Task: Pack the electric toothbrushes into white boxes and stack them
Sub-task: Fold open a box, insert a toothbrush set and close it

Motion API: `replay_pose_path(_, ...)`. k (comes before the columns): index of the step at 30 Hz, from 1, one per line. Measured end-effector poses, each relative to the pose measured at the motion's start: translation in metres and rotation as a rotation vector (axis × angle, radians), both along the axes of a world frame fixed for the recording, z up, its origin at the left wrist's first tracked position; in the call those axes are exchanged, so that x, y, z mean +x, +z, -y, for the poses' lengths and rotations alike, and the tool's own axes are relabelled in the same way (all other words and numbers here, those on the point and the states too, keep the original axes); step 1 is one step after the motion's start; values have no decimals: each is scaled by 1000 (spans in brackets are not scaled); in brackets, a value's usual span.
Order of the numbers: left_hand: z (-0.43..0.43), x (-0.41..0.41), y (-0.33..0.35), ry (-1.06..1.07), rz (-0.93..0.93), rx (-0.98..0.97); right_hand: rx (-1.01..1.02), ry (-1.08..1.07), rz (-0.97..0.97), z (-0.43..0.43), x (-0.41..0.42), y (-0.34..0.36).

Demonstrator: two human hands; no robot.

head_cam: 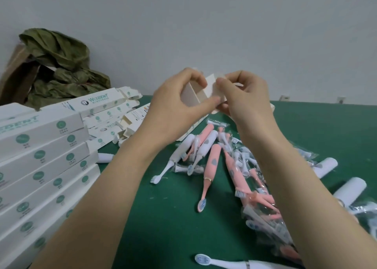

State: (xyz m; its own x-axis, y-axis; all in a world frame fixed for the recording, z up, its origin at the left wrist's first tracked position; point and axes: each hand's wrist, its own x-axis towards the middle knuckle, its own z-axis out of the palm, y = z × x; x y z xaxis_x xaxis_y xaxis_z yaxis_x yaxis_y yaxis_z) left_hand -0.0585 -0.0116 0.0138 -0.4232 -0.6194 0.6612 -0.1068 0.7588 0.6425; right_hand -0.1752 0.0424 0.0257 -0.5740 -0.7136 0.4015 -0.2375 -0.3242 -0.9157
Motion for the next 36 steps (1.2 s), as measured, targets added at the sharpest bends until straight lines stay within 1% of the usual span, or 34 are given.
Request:
replay_pose_path(3, 1, 4, 1, -22, 99, -24, 54, 18, 37, 1, -4, -1)
replay_pose_path(6, 6, 11, 2, -13, 193, -96, 59, 81, 75, 4, -6, -4)
replay_pose_path(9, 10, 14, 2, 28, 231, -169, 46, 146, 92, 9, -5, -8)
replay_pose_path(10, 12, 14, 2, 55, 240, -203, 51, 196, 128, 10, -5, -8)
replay_pose_path(12, 15, 13, 0, 122, 261, -257, 78, 311, 264, 13, -10, -7)
replay_pose_path(13, 16, 12, -1, 155, 260, -262, 115, 309, 309, 14, -14, -8)
replay_pose_path(14, 17, 12, -2, 179, 249, -255, 185, 241, 258, 15, -18, -10)
replay_pose_path(15, 18, 12, -3, 193, 237, -245, 304, 113, 71, 15, -24, -15)
replay_pose_path(16, 19, 12, -4, 202, 229, -236, 460, -25, -213, 15, -28, -21)
replay_pose_path(17, 20, 12, -5, 208, 227, -230, 618, -95, -476, 14, -30, -29)
replay_pose_path(18, 20, 12, -5, 208, 226, -224, 778, -100, -655, 12, -29, -36)
replay_pose_path(19, 21, 13, -6, 203, 225, -218, 934, -64, -756, 11, -26, -41)
replay_pose_path(20, 21, 13, -6, 197, 224, -214, 1056, -11, -801, 10, -23, -46)
replay_pose_path(21, 21, 12, -7, 191, 226, -213, 1134, 28, -824, 11, -20, -48)
replay_pose_path(25, 22, 11, -10, 178, 248, -204, 1235, 71, -786, 25, -11, -61)
replay_pose_path(29, 23, 12, -8, 163, 233, -202, 1294, 80, -833, 40, -6, -76)
replay_pose_path(30, 23, 12, -8, 165, 229, -208, 1290, 93, -786, 41, -8, -76)
replay_pose_path(31, 23, 12, -7, 173, 224, -212, 1266, 121, -689, 41, -12, -76)
replay_pose_path(32, 23, 13, -7, 186, 216, -216, 1220, 148, -549, 40, -17, -74)
replay_pose_path(34, 25, 14, -6, 223, 192, -210, 1072, 162, -295, 35, -29, -68)
replay_pose_path(36, 27, 14, -6, 269, 175, -189, 887, 144, -156, 29, -40, -61)
